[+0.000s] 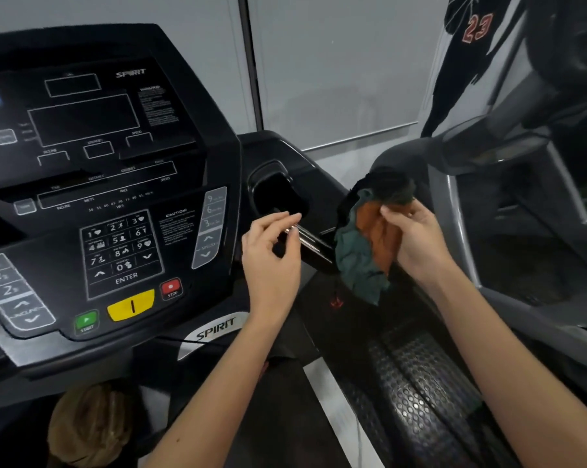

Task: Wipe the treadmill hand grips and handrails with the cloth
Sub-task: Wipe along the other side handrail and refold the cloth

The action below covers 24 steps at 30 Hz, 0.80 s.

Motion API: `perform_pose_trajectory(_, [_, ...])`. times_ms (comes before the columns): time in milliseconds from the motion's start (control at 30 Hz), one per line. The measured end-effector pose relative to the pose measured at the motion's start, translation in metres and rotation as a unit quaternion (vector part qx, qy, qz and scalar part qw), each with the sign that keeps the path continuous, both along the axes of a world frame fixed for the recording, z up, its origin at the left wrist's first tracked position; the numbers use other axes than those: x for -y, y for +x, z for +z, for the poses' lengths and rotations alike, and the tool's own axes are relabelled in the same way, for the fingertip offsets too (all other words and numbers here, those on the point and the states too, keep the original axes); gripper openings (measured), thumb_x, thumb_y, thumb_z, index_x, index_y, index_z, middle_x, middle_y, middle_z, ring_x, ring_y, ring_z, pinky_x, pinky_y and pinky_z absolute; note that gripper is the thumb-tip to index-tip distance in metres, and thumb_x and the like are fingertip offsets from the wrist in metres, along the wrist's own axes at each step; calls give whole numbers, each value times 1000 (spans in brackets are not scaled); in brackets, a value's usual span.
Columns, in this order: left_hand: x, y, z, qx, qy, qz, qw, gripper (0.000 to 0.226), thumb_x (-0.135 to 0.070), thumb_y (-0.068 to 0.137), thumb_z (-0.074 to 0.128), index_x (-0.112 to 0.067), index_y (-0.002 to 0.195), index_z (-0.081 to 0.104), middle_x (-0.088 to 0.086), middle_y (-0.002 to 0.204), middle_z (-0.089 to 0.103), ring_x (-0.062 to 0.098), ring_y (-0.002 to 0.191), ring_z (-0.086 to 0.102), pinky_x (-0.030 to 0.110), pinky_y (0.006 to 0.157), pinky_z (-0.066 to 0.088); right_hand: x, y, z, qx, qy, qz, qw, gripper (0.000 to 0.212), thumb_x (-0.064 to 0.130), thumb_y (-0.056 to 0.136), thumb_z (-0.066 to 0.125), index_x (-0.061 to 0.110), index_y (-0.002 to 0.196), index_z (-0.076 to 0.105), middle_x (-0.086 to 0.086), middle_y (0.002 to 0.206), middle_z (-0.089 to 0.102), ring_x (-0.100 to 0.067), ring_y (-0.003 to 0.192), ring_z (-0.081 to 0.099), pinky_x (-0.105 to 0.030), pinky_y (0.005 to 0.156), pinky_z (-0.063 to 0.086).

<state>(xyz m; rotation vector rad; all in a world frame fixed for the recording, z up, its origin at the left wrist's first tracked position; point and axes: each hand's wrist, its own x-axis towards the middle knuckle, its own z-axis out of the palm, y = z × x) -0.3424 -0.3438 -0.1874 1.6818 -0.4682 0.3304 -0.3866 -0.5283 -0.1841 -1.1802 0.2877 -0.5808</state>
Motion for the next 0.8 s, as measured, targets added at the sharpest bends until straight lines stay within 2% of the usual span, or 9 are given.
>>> perform_pose_trajectory(100, [8,-11,-4,18,-1,-41,999,26,-3,88,58,-22,100,70,-18,105,56,7,105,49,9,79,42,16,-27,-3,16,33,-47,998,21,-2,91,47,14,86,60,2,73,72,-13,71,69,-31,73,57])
perform_pose_trajectory(233, [31,-16,-15,-7,30,-111,993,27,-4,88,57,-26,96,70,-18,100,58,3,98,56,18,84,45,54,-58,2,30,14,-116,993,15,-3,88,50,10,84,57,-9,79,69,-16,59,66,-28,59,55])
perform_pose_trajectory(367, [56,-25,-29,-65,54,-176,981,25,-2,89,55,-20,95,72,-11,99,59,-8,88,55,7,74,43,95,-74,8,-7,-69,-124,990,17,-2,82,59,15,81,64,0,70,71,-15,67,67,-37,80,52])
perform_pose_trajectory(467, [76,-31,-46,-121,83,-200,969,23,-6,90,56,-20,101,70,-11,95,56,0,82,56,12,71,45,117,-83,12,-61,-140,-47,987,10,10,71,70,18,77,71,4,69,70,-9,64,66,-24,70,54])
perform_pose_trajectory(567, [94,-29,-56,-171,106,-177,963,27,-9,91,55,-18,114,65,-9,102,54,1,86,55,4,76,41,131,-70,7,-117,-197,-42,973,26,-5,84,56,16,73,66,8,58,66,-3,54,60,-16,58,51])
perform_pose_trajectory(633, [103,-25,-59,-208,120,-169,956,32,-12,93,53,-17,124,57,-6,117,53,1,96,54,8,85,41,128,-47,-6,-187,-244,-15,952,17,2,89,55,14,77,58,9,54,65,-1,50,57,-16,49,47])
perform_pose_trajectory(700, [112,-23,-64,-248,140,-169,943,39,-15,94,51,-17,133,48,-4,130,47,5,109,52,17,90,41,115,-26,-34,-256,-262,101,925,8,14,94,51,14,95,59,7,73,70,-9,67,63,-18,56,52])
perform_pose_trajectory(767, [120,-22,-68,-278,140,-163,936,44,-15,95,50,-17,138,41,0,139,43,11,117,51,27,96,45,103,-10,-58,-295,-248,193,902,27,22,98,43,19,124,51,8,104,64,-7,94,58,-15,73,50])
perform_pose_trajectory(800, [124,-23,-70,-288,135,-155,935,46,-15,95,49,-17,140,39,2,141,42,14,118,51,33,98,46,101,-6,-66,-301,-234,208,901,32,24,99,40,23,131,45,11,110,58,-3,98,55,-13,76,45])
